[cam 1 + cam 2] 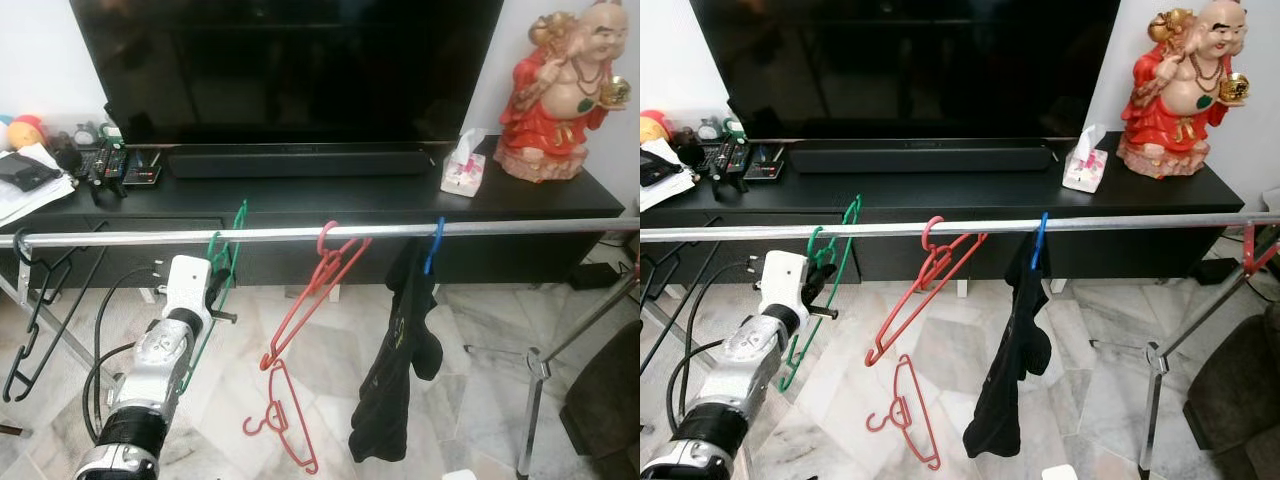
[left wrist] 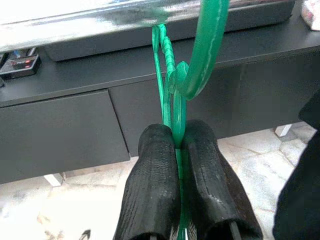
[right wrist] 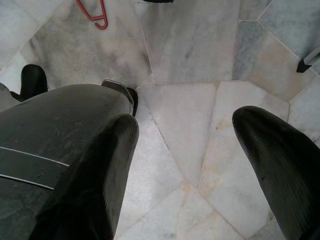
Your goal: Hang hanger
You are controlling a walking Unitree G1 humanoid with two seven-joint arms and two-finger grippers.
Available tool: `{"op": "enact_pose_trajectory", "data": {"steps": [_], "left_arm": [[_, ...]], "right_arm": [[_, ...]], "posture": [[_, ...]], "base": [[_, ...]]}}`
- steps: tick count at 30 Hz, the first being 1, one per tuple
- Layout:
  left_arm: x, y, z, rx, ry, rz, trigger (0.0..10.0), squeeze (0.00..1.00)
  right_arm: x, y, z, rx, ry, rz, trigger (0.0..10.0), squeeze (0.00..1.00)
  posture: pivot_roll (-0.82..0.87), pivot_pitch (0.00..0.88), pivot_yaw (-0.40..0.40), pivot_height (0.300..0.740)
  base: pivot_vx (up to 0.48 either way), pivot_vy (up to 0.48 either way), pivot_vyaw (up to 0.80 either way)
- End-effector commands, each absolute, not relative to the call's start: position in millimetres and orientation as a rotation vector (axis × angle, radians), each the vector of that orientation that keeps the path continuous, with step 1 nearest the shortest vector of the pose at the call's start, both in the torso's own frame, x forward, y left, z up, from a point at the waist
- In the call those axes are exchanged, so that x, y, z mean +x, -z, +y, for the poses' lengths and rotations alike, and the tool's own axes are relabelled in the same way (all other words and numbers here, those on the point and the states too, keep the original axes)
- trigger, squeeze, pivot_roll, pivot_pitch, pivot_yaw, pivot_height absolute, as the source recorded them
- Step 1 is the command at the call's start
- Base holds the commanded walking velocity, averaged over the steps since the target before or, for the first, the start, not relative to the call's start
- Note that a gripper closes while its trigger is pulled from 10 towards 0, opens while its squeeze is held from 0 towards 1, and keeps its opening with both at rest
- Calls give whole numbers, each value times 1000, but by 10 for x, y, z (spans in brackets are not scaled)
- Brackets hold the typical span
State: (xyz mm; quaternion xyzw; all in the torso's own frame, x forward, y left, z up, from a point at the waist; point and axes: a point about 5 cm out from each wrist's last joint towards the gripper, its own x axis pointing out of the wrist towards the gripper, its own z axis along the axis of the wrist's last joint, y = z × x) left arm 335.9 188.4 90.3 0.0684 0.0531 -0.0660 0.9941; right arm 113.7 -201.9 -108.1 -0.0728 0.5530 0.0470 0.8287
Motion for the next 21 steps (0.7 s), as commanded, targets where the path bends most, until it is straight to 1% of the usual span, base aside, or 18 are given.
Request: {"op": "enact_pose_trajectory", "data": {"steps": [1,11,21], "left_arm": [[3420,-964,1842,143,132,87,10000,0],[3467,-971,1783,155,132,90,10000,0],[3414,-835,1722,171,124,148,10000,0]], "right_arm": [[1118,1088,-2002,-146,-100,1176,10000,0],[1118,1088,-2000,-147,-100,1174,10000,0],[1116,1089,-2000,-149,-106,1176,10000,0]], "posture": [[-75,0,-30,740],[-75,0,-28,740],[-70,0,-30,740]], "base": [[0,0,0],[0,0,0],[0,0,0]]}}
